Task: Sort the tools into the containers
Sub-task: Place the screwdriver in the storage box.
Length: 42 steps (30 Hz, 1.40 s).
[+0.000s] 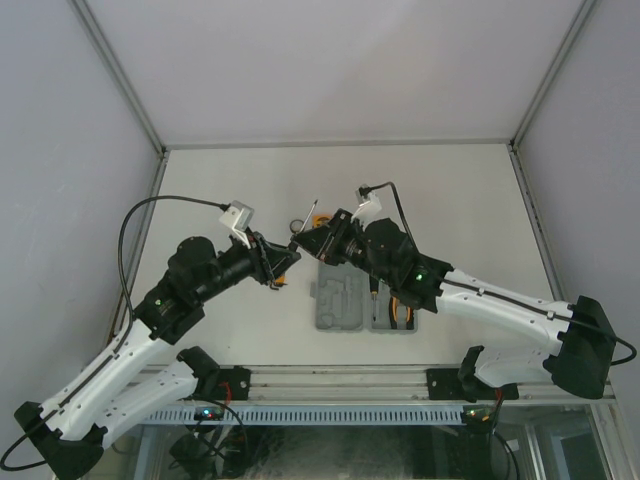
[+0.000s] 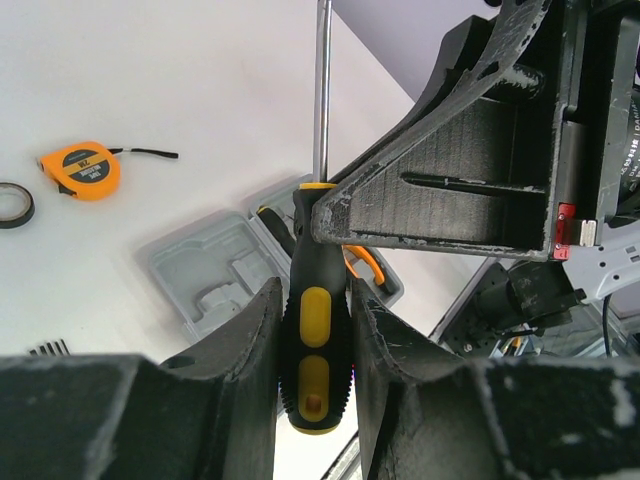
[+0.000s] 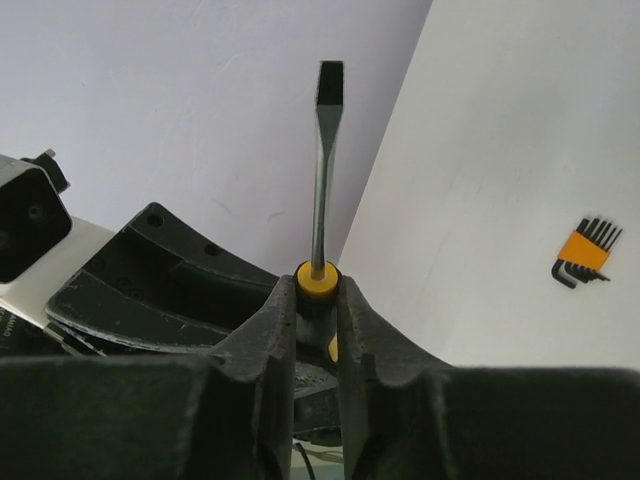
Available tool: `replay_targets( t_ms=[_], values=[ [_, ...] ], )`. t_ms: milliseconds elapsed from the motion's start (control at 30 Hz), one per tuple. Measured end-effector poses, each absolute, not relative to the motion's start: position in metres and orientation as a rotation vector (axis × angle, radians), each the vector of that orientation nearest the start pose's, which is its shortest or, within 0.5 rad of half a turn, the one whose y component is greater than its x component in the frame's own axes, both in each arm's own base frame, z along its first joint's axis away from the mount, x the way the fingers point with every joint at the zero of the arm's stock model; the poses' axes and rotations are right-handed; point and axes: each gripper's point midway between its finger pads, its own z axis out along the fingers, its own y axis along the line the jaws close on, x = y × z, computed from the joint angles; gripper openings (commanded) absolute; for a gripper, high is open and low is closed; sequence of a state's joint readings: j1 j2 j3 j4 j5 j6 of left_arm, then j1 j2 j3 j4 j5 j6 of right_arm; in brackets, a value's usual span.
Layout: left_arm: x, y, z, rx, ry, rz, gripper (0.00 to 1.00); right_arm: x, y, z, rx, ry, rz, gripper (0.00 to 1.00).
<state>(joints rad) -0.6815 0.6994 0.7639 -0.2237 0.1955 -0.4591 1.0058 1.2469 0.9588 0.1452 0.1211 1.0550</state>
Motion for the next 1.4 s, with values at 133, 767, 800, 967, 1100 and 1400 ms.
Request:
replay_targets(
  t_ms=[133, 767, 800, 967, 1100, 1400],
  values=[
    [0.194, -0.225, 0.284, 0.356, 1.800, -0.991, 0.16, 0.221, 0.375, 0.295, 0.141, 1.931, 1.380, 0.01],
    [0.194, -0.227, 0.284, 0.389, 1.787, -0.988, 0.54, 0.240, 0.342, 0.285, 0.134, 1.961, 1.227, 0.00],
    [0.194, -0.227, 0.284, 0.389, 1.786, -0.988, 0.54, 0.248, 0.333, 0.281, 0.155, 1.963, 1.176, 0.00],
    [0.193, -0.227, 0.282, 0.391, 1.795, -0.986, 0.55, 0.267, 0.301, 0.273, 0.217, 1.960, 1.039, 0.00],
    [0.194, -0.228, 0.279, 0.391, 1.807, -0.983, 0.55, 0.270, 0.280, 0.274, 0.238, 1.952, 0.979, 0.00],
    [0.206, -0.226, 0.254, 0.358, 1.911, -0.910, 0.55, 0.267, 0.229, 0.254, 0.222, 2.034, 0.765, 0.00]
  ],
)
